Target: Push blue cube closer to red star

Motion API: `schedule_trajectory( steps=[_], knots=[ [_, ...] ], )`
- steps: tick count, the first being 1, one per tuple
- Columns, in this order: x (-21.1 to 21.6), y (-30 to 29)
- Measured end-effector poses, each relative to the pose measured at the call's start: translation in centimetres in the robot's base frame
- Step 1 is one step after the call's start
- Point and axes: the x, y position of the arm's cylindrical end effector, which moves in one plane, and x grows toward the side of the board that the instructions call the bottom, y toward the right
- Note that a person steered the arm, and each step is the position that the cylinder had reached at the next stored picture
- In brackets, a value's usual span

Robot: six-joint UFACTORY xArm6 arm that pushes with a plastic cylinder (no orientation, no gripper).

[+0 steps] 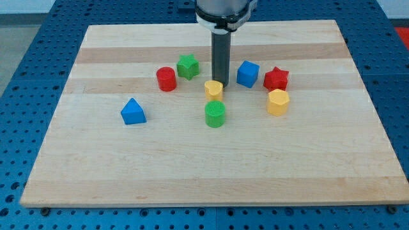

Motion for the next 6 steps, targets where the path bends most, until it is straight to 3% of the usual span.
schedule_trajectory(
  steps=[3, 6],
  knots=[
    [-0.9, 3.5],
    [-2.8, 2.4]
  ],
)
